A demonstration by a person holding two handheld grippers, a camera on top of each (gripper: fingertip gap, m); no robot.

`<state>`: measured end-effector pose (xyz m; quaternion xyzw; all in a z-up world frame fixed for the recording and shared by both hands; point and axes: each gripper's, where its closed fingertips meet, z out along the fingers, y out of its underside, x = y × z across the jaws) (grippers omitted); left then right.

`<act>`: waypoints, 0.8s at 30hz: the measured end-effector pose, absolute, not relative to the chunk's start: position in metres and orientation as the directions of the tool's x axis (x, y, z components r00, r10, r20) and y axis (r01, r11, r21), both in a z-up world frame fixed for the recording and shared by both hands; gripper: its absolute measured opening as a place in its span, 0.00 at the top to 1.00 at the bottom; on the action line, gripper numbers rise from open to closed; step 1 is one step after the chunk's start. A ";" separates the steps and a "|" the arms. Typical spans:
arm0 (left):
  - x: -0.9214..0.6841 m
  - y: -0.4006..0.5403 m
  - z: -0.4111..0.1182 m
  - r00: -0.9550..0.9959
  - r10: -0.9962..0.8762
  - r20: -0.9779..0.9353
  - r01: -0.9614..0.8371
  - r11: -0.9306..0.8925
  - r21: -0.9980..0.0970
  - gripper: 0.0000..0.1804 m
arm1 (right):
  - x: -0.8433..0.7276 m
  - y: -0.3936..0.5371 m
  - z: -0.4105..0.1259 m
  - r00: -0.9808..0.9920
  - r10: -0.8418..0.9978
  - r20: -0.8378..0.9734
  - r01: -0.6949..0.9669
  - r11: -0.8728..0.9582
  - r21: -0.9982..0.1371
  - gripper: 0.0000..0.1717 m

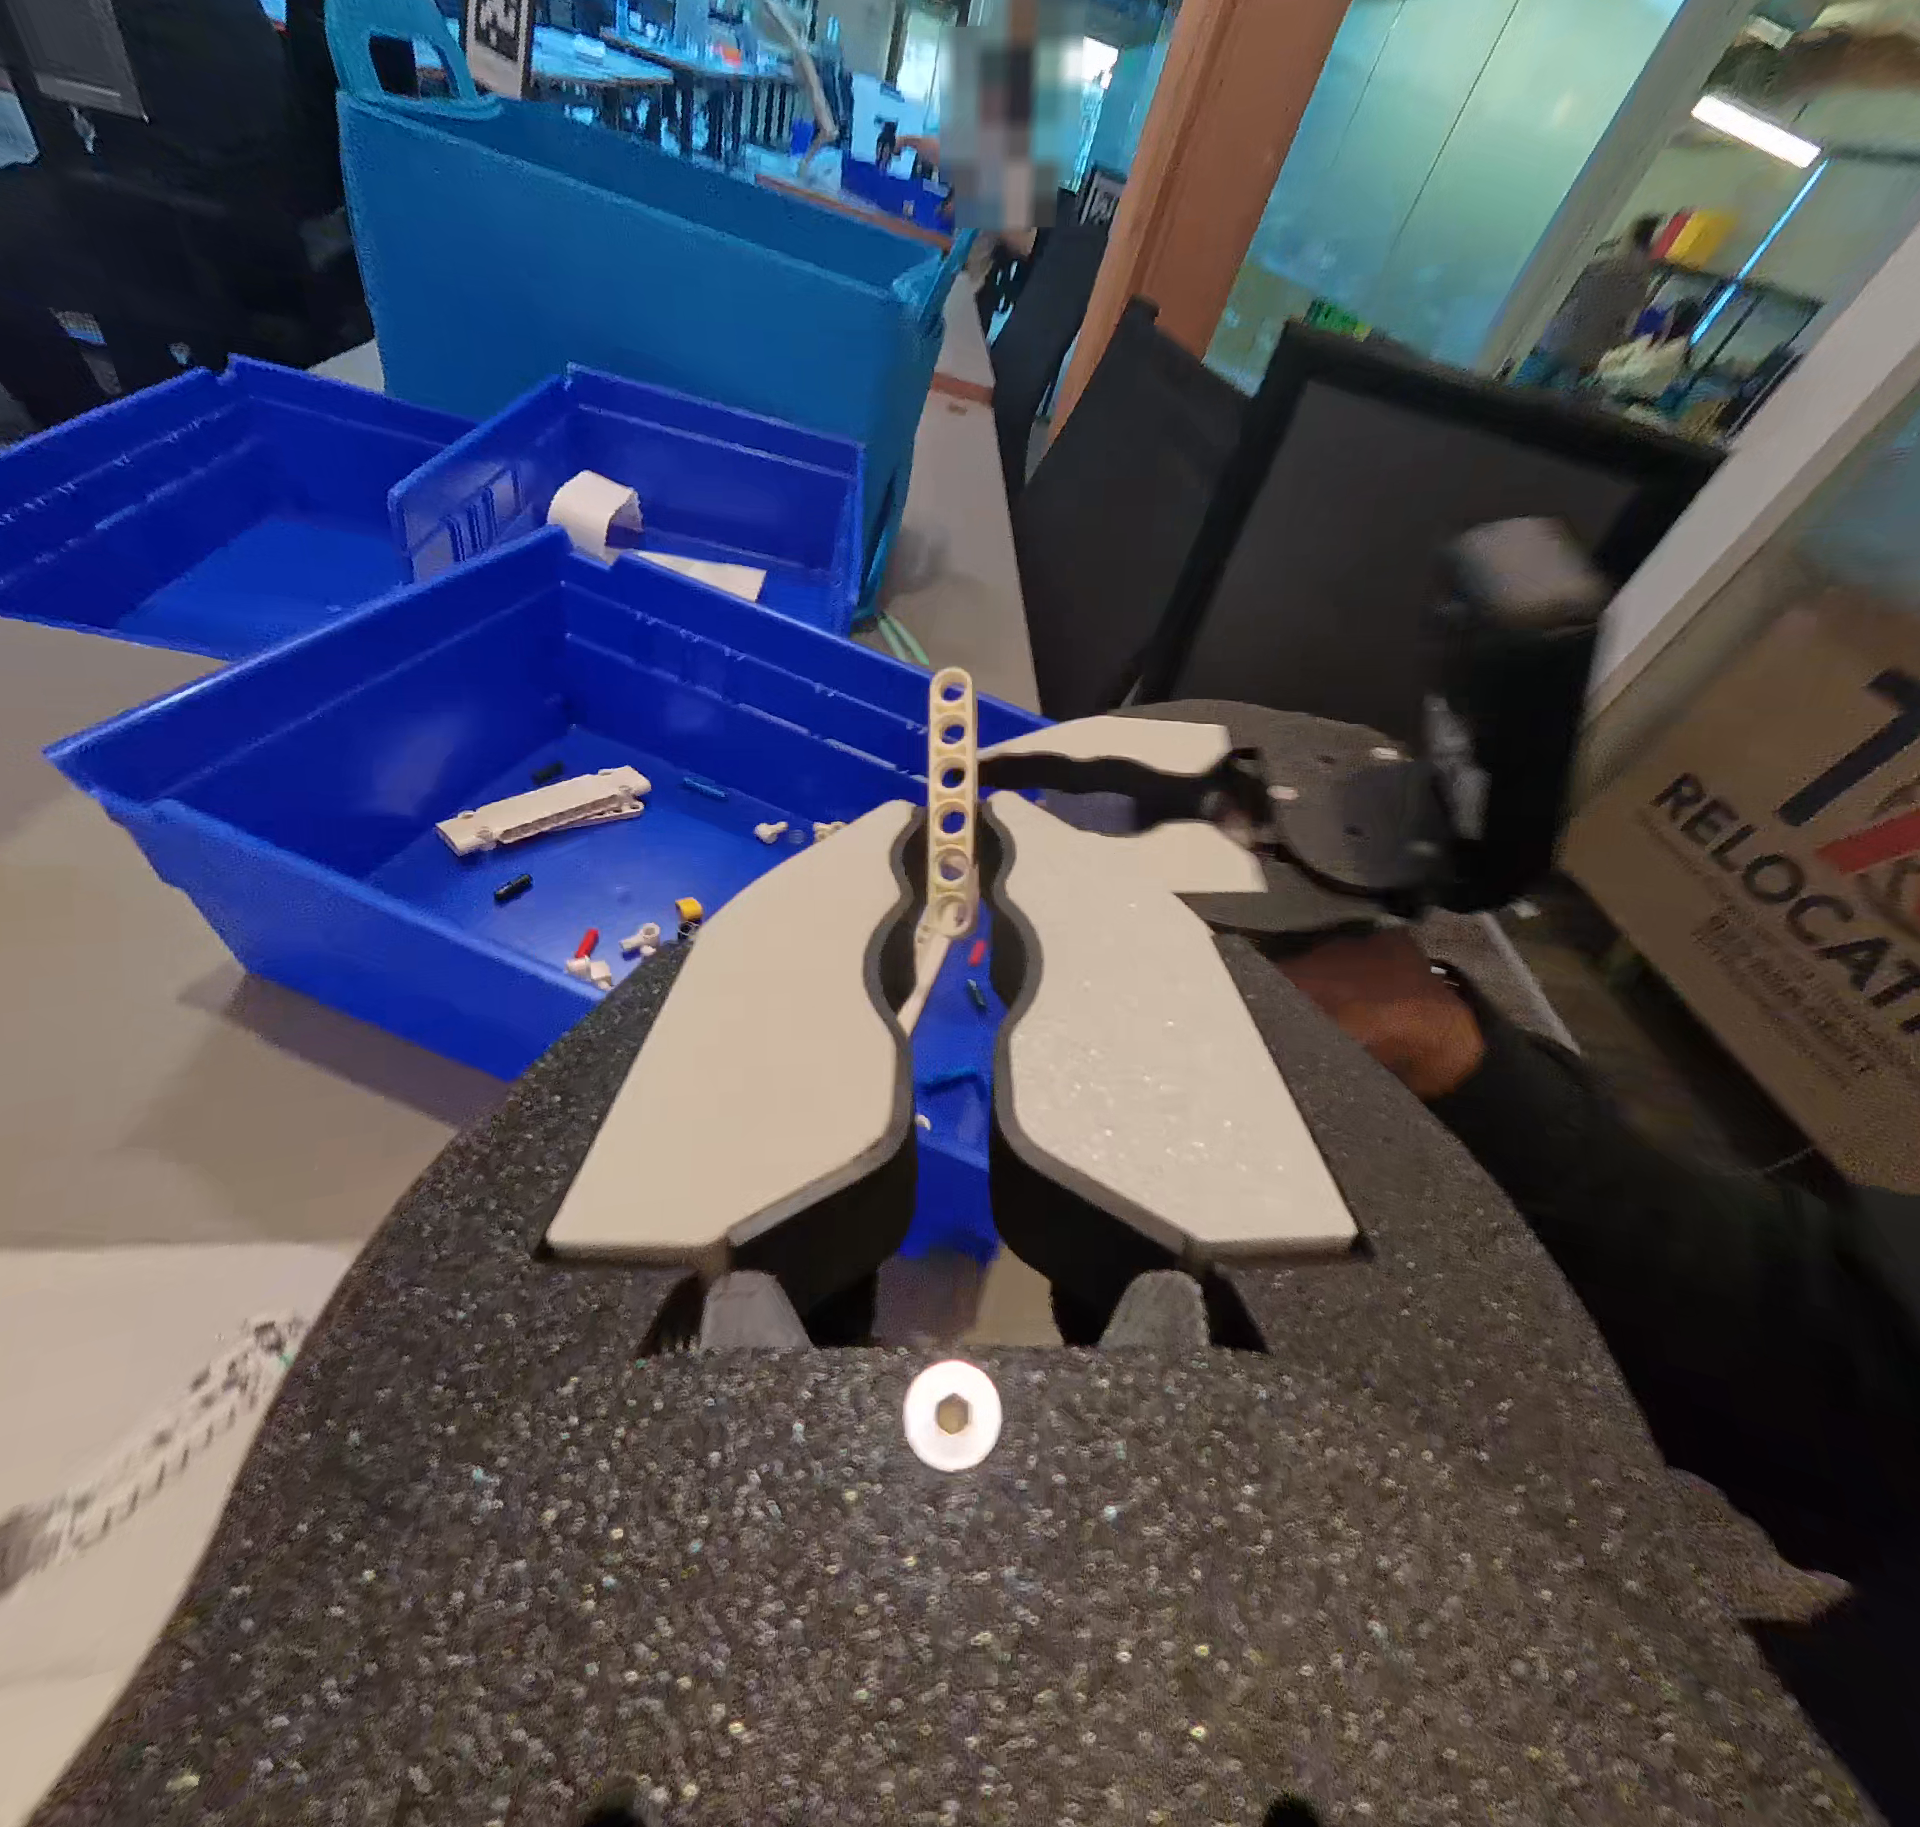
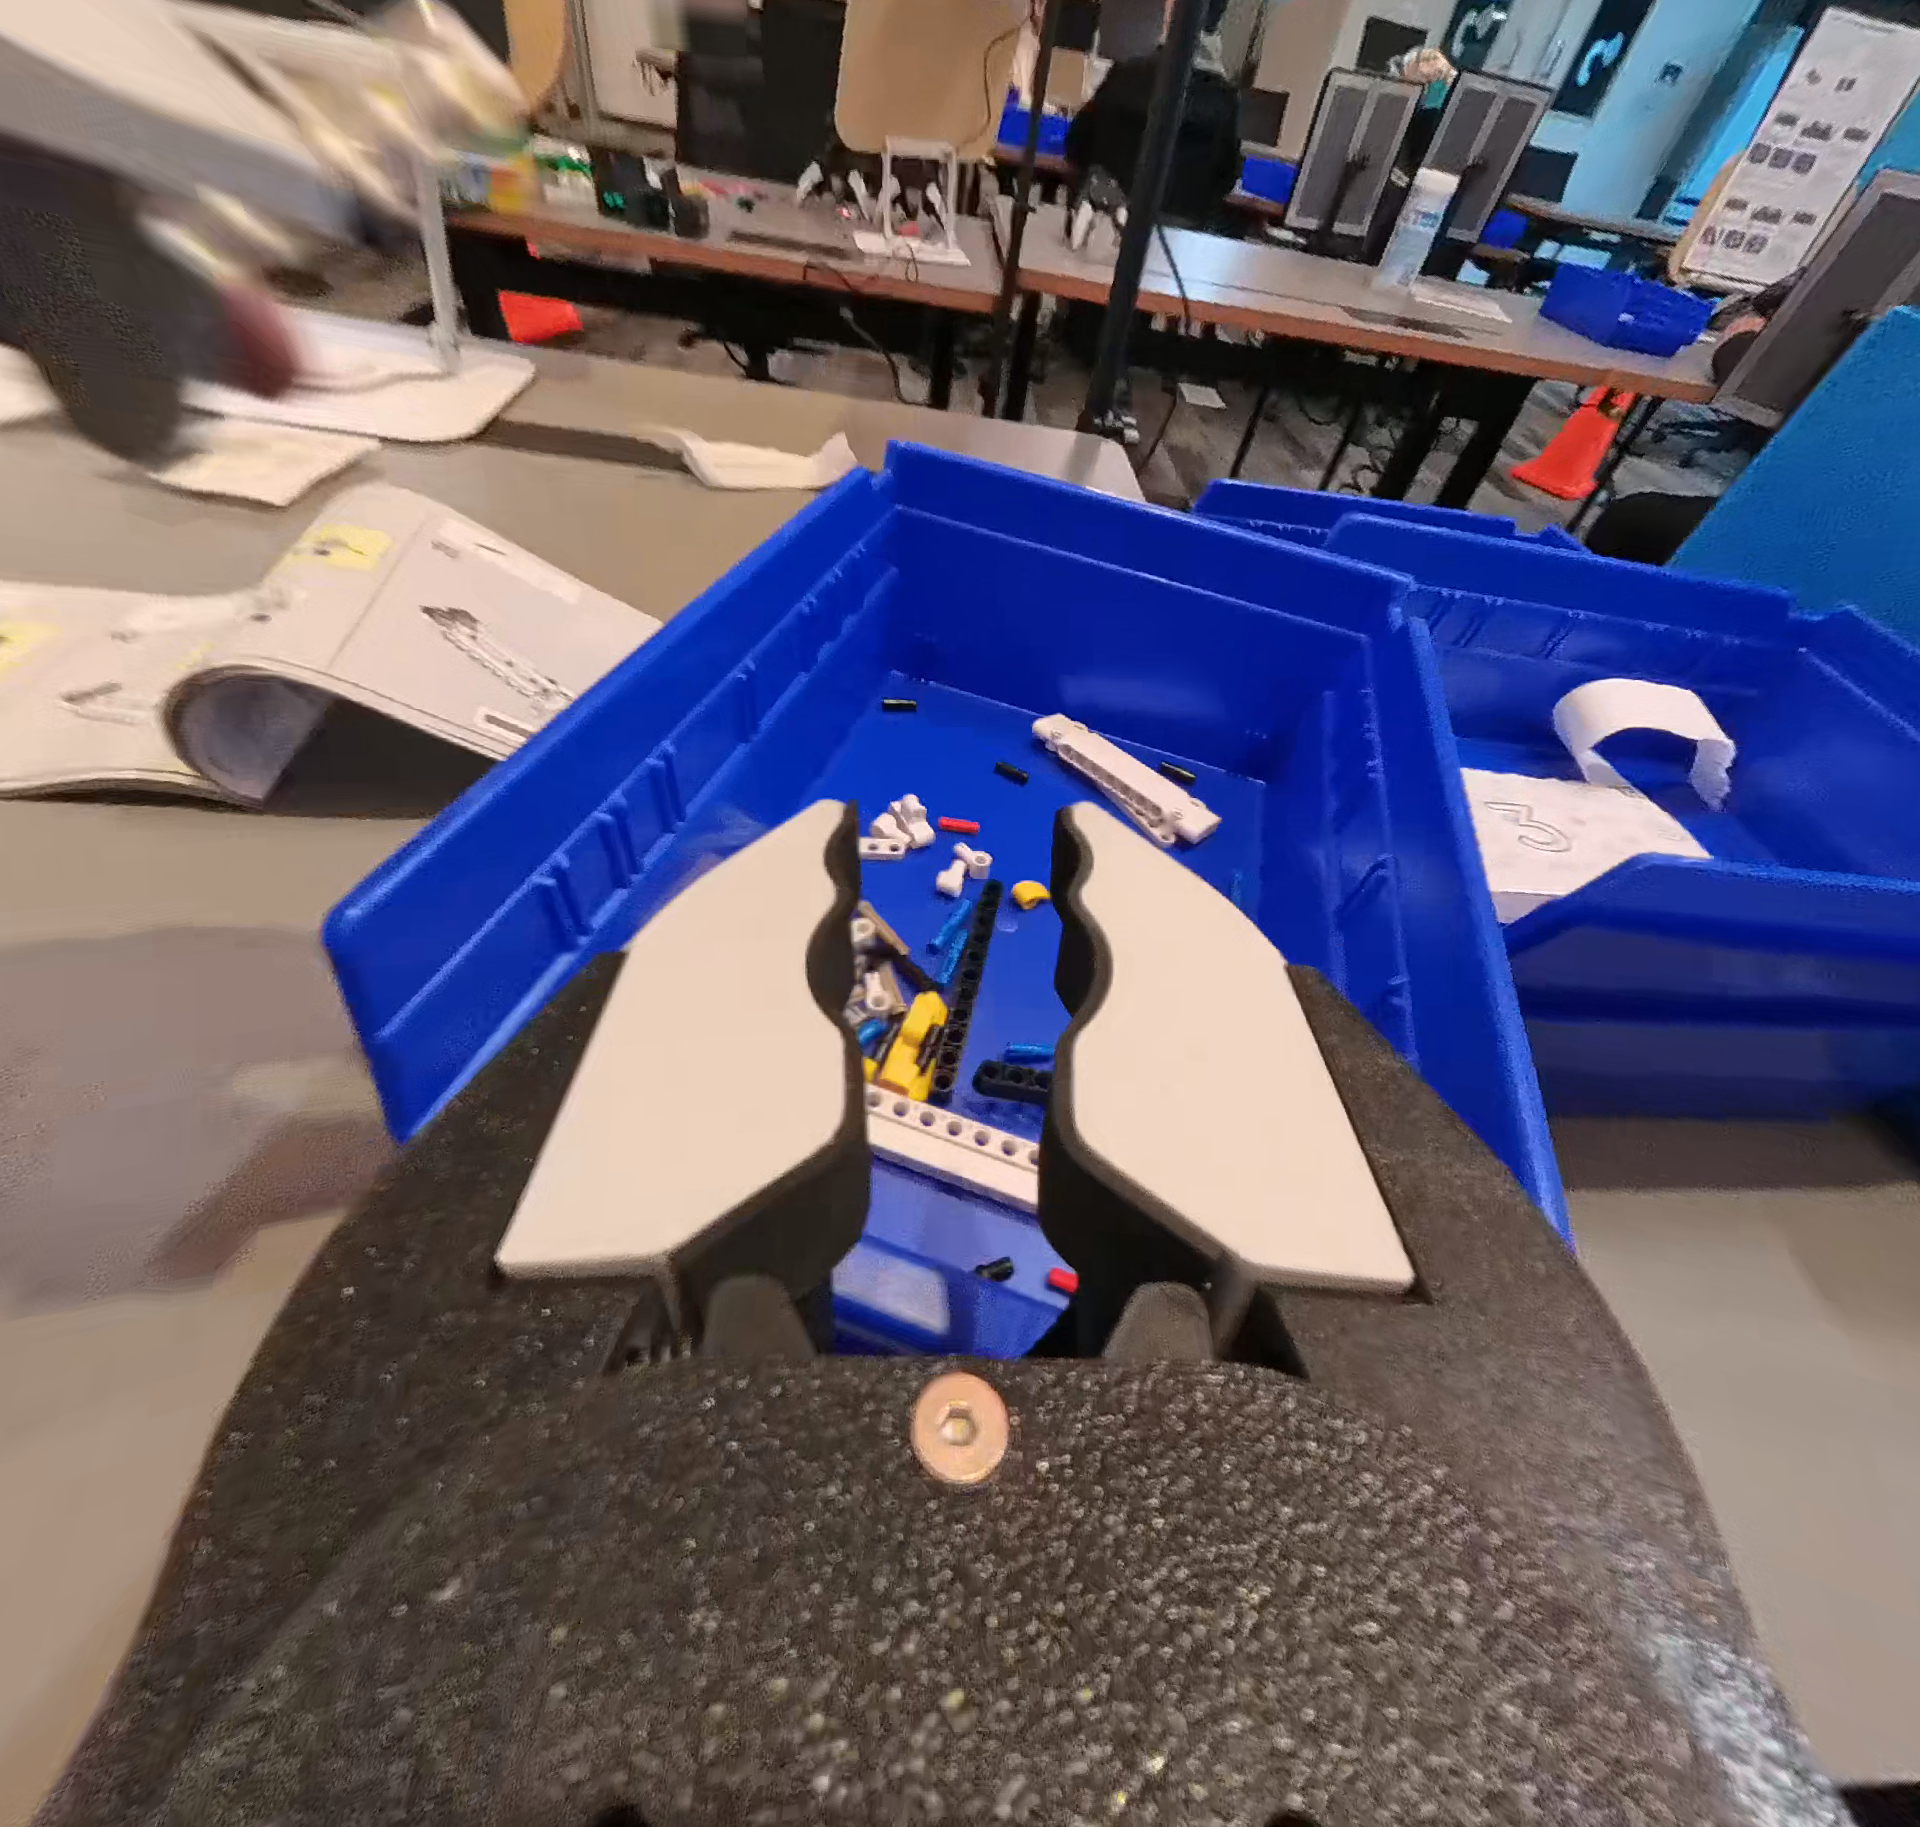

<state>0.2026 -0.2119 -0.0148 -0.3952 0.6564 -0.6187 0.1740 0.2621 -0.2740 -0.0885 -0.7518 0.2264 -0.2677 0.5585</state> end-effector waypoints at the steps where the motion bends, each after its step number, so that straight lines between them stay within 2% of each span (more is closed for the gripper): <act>1: 0.215 -0.217 -0.022 -0.620 -0.742 0.257 -0.322 -0.058 -0.945 0.90 | 0.258 -0.275 -0.086 0.762 -0.634 0.133 -0.042 -0.253 -0.967 0.80; 3: 0.229 -0.221 -0.035 -0.605 -0.746 0.276 -0.362 -0.051 -0.931 0.80 | 0.247 -0.277 -0.082 0.777 -0.616 0.132 -0.024 -0.239 -0.971 0.80; 5: 0.224 -0.220 -0.039 -0.618 -0.732 0.287 -0.365 -0.057 -0.929 0.76 | 0.231 -0.277 -0.077 0.796 -0.582 0.165 0.027 -0.240 -0.970 0.80; 9: 0.184 -0.189 -0.033 -0.630 -0.744 0.222 -0.297 -0.034 -0.954 0.75 | 0.188 -0.266 -0.067 0.857 -0.454 0.245 0.149 -0.237 -0.960 0.84; 13: 0.120 -0.127 -0.043 -0.583 -0.801 0.135 -0.309 0.065 -0.949 0.74 | 0.123 -0.228 -0.078 0.954 -0.168 0.249 0.209 -0.227 -0.951 0.86; 17: 0.048 -0.055 -0.079 -0.456 -0.889 0.040 -0.406 0.168 -0.898 0.74 | 0.058 -0.179 -0.112 0.966 0.138 0.220 0.250 -0.257 -0.934 0.85; 24: -0.055 -0.032 -0.163 -0.331 -0.937 0.109 -0.645 0.141 -0.751 0.74 | -0.013 -0.100 -0.166 0.834 0.504 0.222 0.413 -0.306 -0.858 0.80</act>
